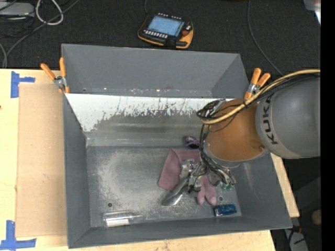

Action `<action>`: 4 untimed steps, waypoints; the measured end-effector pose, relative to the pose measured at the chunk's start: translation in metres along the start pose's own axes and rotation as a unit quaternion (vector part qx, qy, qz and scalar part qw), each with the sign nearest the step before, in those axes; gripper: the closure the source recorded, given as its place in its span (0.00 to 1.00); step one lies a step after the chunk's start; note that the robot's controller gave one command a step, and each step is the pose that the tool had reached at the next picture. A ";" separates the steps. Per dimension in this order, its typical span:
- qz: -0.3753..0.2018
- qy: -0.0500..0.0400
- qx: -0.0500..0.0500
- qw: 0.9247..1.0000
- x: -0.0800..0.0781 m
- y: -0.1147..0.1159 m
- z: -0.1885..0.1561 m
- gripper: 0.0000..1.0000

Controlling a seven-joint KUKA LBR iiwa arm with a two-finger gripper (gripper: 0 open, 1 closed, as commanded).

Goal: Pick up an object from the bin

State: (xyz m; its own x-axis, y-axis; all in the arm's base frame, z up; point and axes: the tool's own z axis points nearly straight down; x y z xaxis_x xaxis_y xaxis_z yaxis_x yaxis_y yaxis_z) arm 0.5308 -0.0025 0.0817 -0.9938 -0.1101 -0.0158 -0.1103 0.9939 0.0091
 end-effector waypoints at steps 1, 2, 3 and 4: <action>0.007 0.000 0.000 1.000 0.003 0.003 -0.002 1.00; 0.005 0.003 -0.001 1.000 0.021 0.000 -0.091 1.00; 0.006 0.001 -0.001 1.000 0.014 -0.004 -0.037 1.00; 0.006 0.010 -0.002 1.000 0.019 -0.001 -0.019 1.00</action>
Offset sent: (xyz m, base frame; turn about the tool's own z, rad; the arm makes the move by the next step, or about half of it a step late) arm -0.0439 -0.0133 0.2199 -0.0016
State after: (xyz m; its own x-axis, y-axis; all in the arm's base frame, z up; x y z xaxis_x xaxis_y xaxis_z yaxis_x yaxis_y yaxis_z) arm 0.5117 -0.0063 0.1000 -0.9951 -0.0986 0.0040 -0.0986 0.9950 0.0133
